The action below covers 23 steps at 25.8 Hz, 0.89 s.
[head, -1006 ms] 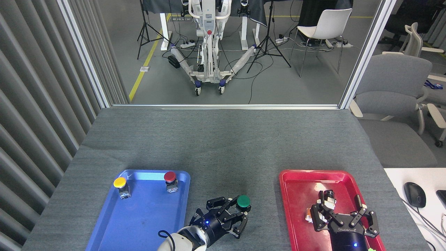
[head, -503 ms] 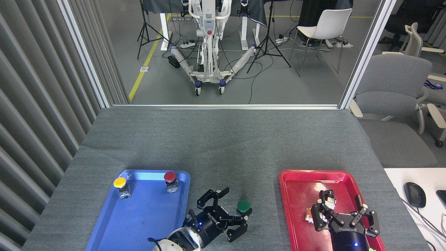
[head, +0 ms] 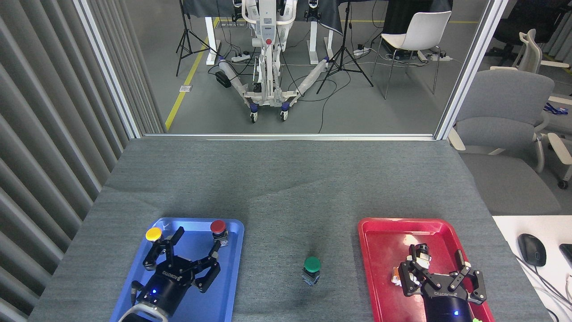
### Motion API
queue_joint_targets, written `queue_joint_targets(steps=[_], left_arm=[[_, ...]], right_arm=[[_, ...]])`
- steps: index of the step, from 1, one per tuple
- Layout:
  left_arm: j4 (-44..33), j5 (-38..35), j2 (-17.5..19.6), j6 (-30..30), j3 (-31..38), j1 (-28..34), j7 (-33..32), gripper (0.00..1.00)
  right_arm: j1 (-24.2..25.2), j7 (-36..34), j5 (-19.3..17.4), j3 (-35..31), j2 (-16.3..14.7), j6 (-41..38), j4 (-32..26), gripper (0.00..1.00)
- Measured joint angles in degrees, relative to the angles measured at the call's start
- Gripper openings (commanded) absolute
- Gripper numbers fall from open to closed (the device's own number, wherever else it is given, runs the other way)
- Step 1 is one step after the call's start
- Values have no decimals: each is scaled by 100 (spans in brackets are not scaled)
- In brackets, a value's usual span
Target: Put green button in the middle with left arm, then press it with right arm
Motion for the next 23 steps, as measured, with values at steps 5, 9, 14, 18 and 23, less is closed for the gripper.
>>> queue_joint_targets(steps=[5, 9, 14, 18, 23], left_arm=[[61, 9, 146, 21, 648, 66, -43, 99], [147, 15, 201, 34, 1089, 122, -58, 99], [128, 14, 249, 0, 1370, 395, -65, 99], [63, 27, 260, -42, 1416, 527, -66, 99], [-332, 91, 223, -52, 1418, 728, -70, 99]], right_arm=[[0, 0, -5, -7, -1, 3, 0, 99], [1, 1, -8, -9, -2, 3, 0, 99], [5, 30, -9, -9, -5, 2, 0, 99], [8, -12, -9, -9, -8, 2, 0, 99], [19, -50, -7, -1, -17, -27, 12, 99]])
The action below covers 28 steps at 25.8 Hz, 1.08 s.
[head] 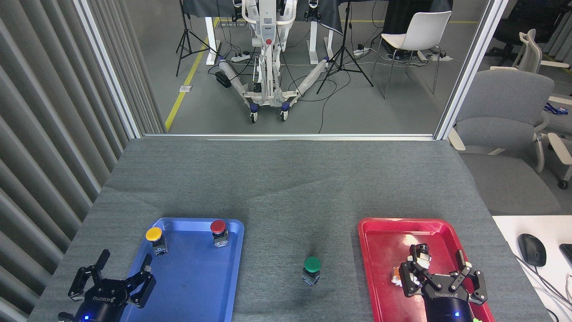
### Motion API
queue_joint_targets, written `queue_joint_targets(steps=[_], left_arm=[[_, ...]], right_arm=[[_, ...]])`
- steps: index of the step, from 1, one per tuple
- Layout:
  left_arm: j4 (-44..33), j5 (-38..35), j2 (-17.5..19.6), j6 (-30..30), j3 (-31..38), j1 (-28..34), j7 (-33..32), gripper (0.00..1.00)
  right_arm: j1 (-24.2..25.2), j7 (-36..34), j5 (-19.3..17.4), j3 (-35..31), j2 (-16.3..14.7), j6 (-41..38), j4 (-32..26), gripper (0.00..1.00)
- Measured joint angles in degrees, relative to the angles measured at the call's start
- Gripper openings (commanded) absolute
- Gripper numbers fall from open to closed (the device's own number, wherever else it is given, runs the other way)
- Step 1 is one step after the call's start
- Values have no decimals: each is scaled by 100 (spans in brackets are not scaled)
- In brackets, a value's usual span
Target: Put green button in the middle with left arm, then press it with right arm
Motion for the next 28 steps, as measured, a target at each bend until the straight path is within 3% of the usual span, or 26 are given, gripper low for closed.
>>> queue_joint_targets(steps=[3, 5, 6, 8, 9, 12, 19, 28], left_arm=[[-464, 161, -20, -3, -15, 188, -17, 99], [-831, 351, -26, -3, -22, 402, -43, 99], [-995, 446, -28, 6, -23, 516, -63, 99], [-1240, 626, -31, 18, -25, 739, -163, 99], [-1322, 682, -32, 18, -33, 837, -213, 99], [-1436, 762, -32, 22, -134, 1016, -401, 99], [-1479, 796, -26, 7, -324, 1026, -619, 99], [-1386, 805, 36, 13, -350, 838, -646, 99]], right_arm=[[-28, -13, 5, 21, 19, -17, 4, 95], [-30, -20, 8, 54, 48, -43, 1, 75], [-31, 5, 8, 85, 60, -65, -1, 56], [-31, 91, 8, 222, 74, -158, -2, 27], [-31, 150, 8, 313, 78, -212, -3, 17], [-50, 275, 8, 656, 89, -368, -3, 0], [-343, 372, 43, 1705, 321, -437, 86, 0], [-783, 452, 116, 2436, 687, 7, 963, 0]])
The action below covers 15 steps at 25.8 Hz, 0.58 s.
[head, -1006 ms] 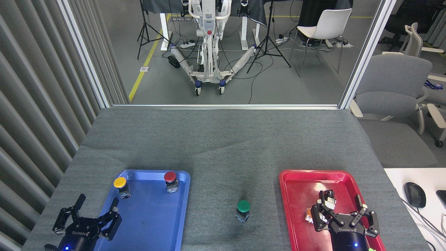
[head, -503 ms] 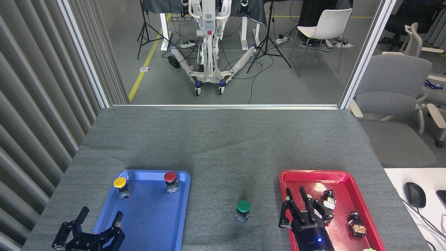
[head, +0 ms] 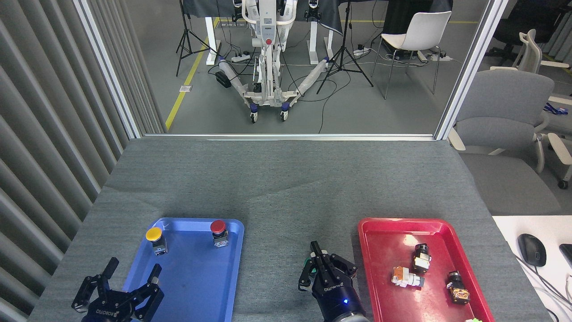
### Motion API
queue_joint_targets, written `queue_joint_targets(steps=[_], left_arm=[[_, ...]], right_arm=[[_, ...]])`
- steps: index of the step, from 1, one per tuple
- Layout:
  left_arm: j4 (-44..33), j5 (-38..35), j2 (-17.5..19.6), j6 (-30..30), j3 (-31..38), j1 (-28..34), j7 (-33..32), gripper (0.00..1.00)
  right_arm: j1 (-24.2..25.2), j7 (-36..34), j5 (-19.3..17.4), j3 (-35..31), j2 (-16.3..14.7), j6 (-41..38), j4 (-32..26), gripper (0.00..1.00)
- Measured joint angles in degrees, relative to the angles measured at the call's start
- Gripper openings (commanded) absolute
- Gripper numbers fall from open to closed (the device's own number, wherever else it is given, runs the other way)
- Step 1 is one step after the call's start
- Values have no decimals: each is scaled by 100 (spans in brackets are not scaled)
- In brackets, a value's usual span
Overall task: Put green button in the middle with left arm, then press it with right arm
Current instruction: 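Move the right gripper from the red tray over the green button, then press down on the green button with the right gripper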
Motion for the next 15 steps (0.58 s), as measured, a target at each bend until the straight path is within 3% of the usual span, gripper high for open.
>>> queue_joint_targets(steps=[15], left_arm=[[64, 12, -1, -20, -9, -184, -6, 99]], right_arm=[[-27, -205, 198, 62, 156, 396, 937, 0]])
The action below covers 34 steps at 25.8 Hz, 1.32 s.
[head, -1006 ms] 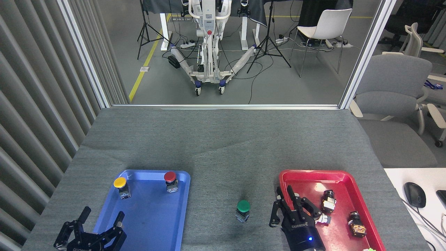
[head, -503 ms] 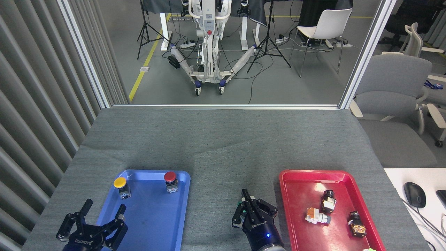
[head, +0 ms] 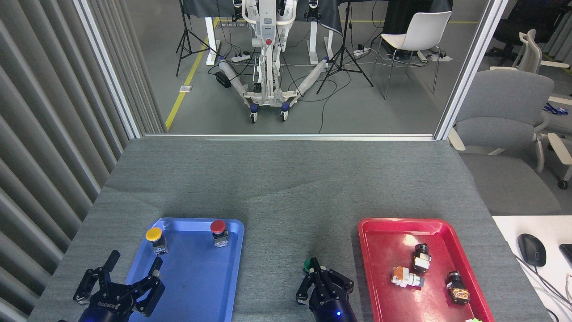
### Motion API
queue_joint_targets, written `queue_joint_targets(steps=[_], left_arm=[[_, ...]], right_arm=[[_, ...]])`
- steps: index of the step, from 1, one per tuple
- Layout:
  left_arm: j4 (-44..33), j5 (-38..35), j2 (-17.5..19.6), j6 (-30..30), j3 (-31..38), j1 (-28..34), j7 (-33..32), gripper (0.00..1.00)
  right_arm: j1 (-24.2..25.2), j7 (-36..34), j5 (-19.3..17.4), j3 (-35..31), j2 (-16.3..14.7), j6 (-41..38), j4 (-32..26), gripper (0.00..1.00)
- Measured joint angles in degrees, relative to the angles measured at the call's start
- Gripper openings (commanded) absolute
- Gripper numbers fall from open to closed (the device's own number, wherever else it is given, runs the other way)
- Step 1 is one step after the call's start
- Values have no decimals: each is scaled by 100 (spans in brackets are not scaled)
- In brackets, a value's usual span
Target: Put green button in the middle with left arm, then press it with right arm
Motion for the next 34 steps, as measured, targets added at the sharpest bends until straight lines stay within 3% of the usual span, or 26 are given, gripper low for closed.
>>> queue_joint_targets(steps=[5, 13, 15, 16, 17, 19, 20, 29, 34], left_arm=[[-2, 0, -17, -5, -5, -12, 0, 99], [28, 1, -40, 9, -147, -122, 3, 99], [31, 0, -48, 13, -158, -134, 3, 99], [34, 1, -52, 22, -161, -137, 3, 99], [41, 0, -54, 25, -163, -139, 3, 99], [59, 0, -55, 25, -166, -141, 3, 99], [66, 0, -55, 25, -167, -142, 3, 99], [80, 0, -39, 10, -168, -131, 3, 99], [81, 0, -27, 1, -170, -116, 3, 99]], right_arm=[[0, -103, -4, 3, 15, 20, 97, 0], [28, -60, -16, -31, 28, 258, -307, 16], [35, -95, -16, -48, 38, 278, -370, 28], [37, -109, -16, -59, 38, 286, -417, 38], [49, -109, -16, -76, 36, 292, -474, 52], [102, -113, -16, -178, 16, 297, -642, 90], [154, -114, -16, -254, 4, 297, -743, 99], [875, -322, -28, -1535, -308, -456, -1674, 100], [1082, -402, -33, -1881, -368, -462, -1979, 100]])
